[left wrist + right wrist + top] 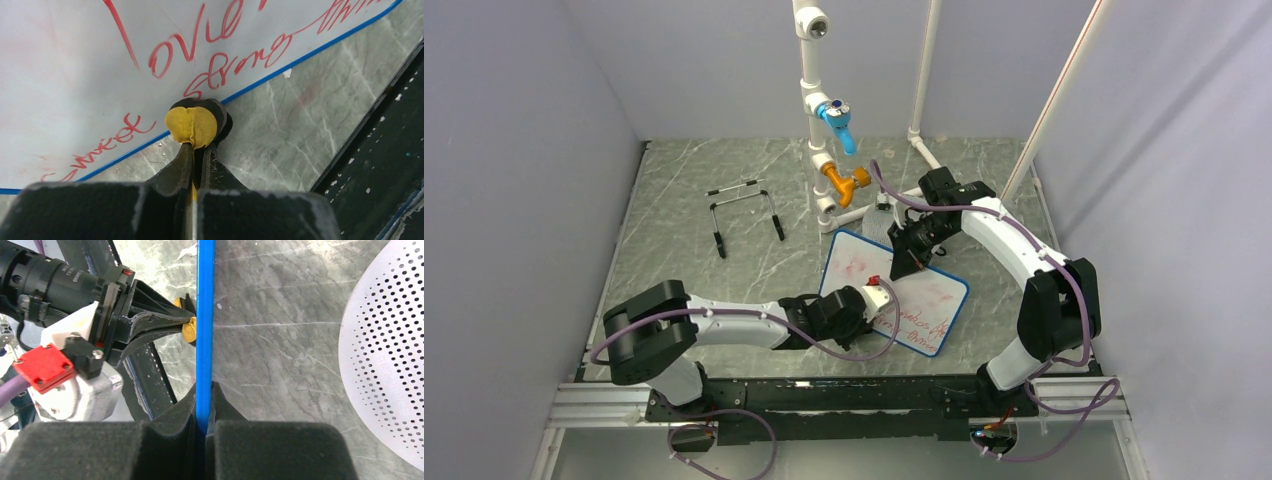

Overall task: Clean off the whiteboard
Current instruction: Erase the whiteboard at the center of the board.

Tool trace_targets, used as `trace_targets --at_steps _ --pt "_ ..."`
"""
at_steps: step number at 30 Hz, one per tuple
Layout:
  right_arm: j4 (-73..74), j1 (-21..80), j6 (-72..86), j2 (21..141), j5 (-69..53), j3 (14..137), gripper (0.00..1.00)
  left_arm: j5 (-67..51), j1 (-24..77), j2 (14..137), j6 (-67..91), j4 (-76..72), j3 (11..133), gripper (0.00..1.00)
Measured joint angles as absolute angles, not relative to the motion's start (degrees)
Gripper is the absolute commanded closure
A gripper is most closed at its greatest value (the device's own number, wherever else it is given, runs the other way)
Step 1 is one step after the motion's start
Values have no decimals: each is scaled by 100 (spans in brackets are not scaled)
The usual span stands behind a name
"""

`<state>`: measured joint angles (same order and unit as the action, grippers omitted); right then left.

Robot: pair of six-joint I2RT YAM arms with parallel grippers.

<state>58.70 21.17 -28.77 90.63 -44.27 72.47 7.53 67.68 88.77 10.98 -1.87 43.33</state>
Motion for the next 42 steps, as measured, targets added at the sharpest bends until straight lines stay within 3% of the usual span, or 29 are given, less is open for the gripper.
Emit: trace_targets --at_steps 8,26,42 --pt "5872 2119 -2875 9063 -4427 7247 100 821 6799 9008 1149 132 4491 100" --pt "5835 2008 -2827 9063 -4379 7258 100 672 6313 9052 405 1662 6390 100" --pt "5857 2043 -2891 9063 -4414 7258 100 360 6191 8694 572 408 5607 100"
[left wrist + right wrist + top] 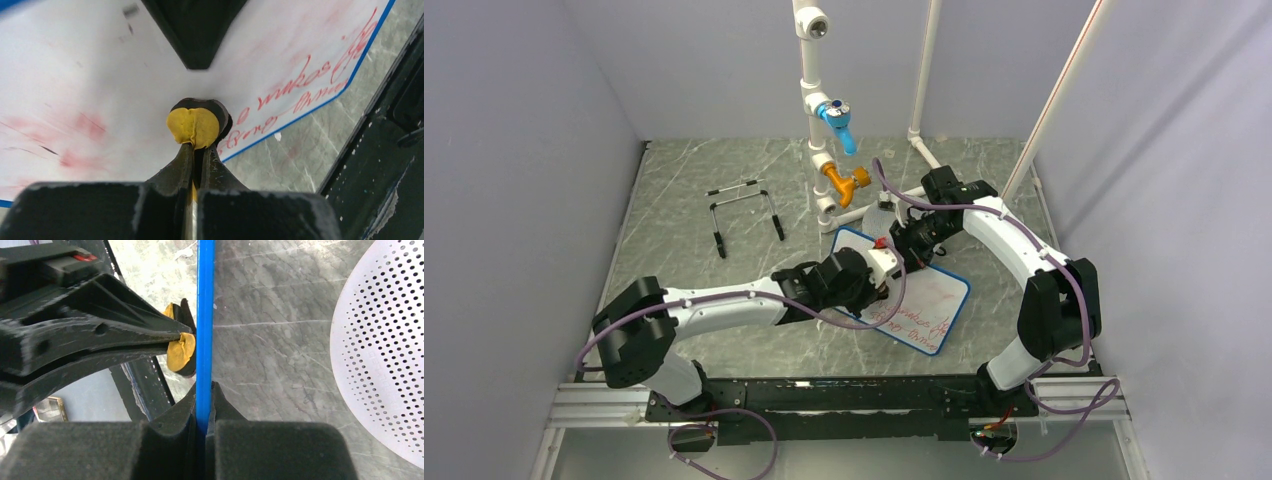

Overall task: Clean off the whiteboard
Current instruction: Erase the whiteboard at the center of the board.

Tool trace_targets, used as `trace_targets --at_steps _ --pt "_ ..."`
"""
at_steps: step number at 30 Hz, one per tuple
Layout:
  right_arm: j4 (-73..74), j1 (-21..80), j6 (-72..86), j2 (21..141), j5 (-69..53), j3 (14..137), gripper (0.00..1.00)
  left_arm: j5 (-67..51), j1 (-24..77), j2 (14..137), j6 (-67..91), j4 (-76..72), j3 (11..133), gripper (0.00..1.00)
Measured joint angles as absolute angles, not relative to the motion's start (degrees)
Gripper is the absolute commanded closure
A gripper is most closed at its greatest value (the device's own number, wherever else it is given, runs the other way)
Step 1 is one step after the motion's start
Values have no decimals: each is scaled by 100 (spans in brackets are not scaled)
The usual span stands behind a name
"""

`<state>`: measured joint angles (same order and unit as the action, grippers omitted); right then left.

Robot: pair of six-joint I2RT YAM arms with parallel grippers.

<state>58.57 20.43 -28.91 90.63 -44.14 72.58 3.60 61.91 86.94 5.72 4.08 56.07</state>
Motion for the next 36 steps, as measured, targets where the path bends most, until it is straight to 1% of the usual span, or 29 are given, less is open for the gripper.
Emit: trace_targets --at_steps 8,18,23,30,36 --pt "5859 2060 -2891 9063 -4414 7258 100 78 6226 8726 941 -45 4807 100" --pt "5850 2060 -2845 9063 -4386 7258 100 -38 6257 8947 1083 -145 4713 100" --pt "5852 2060 -2847 9063 -4386 7258 100 -27 6257 8947 1024 200 4923 100" --pt "5857 2060 -2867 9063 -4399 7258 100 -25 6241 8949 823 961 5588 100" --pt "5857 2060 -2875 9063 -4401 7258 100 -45 6215 8941 687 1031 6069 100"
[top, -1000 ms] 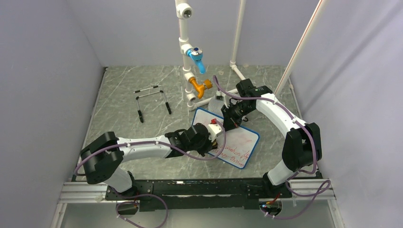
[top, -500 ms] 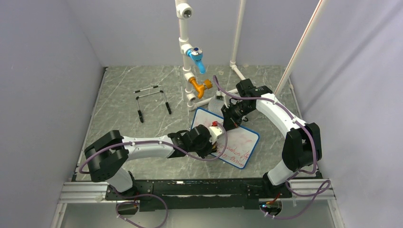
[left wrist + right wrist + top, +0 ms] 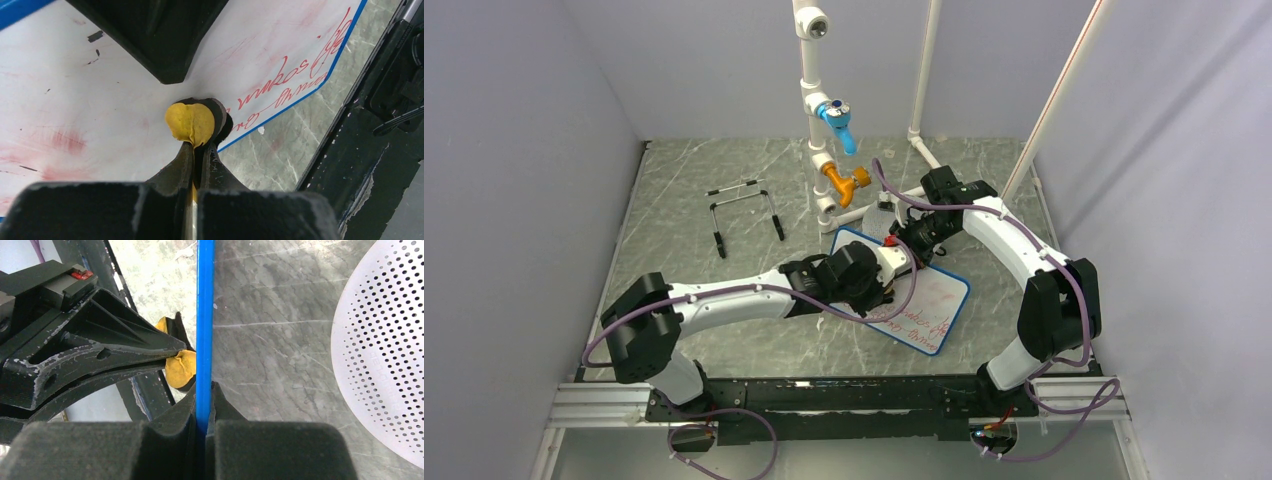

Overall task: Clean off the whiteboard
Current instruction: Erase the whiteboard at the center of the board.

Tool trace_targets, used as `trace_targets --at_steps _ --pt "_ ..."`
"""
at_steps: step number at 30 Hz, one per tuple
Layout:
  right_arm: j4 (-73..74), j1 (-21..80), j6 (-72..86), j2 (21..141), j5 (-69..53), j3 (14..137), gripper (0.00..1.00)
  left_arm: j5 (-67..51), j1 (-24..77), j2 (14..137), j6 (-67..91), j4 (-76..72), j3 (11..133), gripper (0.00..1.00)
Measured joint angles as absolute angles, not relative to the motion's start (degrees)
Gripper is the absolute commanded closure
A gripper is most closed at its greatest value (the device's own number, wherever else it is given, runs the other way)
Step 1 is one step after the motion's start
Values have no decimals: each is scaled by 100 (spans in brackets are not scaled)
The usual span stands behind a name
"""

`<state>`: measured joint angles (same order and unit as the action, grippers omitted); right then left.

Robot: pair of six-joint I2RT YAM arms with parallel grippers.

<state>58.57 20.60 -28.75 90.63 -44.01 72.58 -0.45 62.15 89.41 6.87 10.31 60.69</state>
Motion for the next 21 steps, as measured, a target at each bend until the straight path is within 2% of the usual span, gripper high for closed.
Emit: trace_targets --at_steps 6,21 --pt "5861 2060 -2895 9063 -4412 7258 100 -49 6204 8862 676 858 5933 100" --pt "5863 2062 -2904 9063 -4421 7258 100 -84 6202 8600 980 -751 4525 100"
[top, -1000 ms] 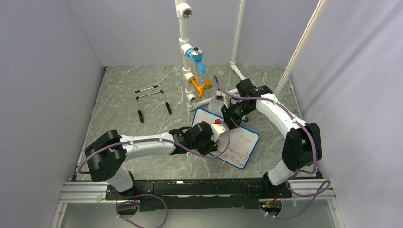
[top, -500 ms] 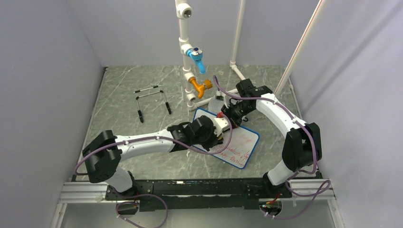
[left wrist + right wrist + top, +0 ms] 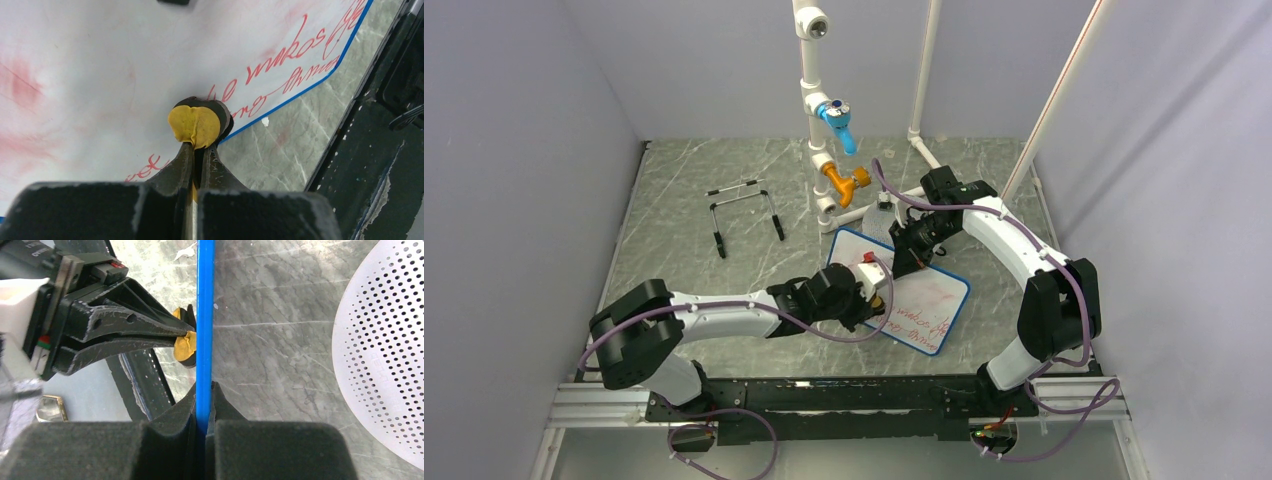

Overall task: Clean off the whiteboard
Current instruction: Erase the whiteboard at the center of the board.

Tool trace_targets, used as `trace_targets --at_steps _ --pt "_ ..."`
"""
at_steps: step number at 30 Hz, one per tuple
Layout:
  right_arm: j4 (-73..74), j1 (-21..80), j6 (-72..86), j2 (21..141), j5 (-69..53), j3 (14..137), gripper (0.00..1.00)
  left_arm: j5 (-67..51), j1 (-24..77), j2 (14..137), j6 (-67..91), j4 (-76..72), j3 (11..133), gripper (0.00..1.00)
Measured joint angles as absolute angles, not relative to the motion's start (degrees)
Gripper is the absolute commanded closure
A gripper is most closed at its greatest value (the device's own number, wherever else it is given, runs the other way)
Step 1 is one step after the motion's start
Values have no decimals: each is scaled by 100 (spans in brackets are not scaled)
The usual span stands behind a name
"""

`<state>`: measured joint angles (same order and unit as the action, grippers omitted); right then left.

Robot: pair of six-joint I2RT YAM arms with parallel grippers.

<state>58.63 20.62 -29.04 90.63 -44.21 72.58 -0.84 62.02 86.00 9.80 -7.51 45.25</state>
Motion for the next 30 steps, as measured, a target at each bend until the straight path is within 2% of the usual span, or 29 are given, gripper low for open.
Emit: trace_targets --at_steps 13,30 --pt "5870 2073 -2910 9063 -4423 7258 100 -23 6283 8604 1035 -937 4226 100" --pt "5874 2073 -2923 9063 -4431 7258 100 145 6276 8560 663 -67 5275 100"
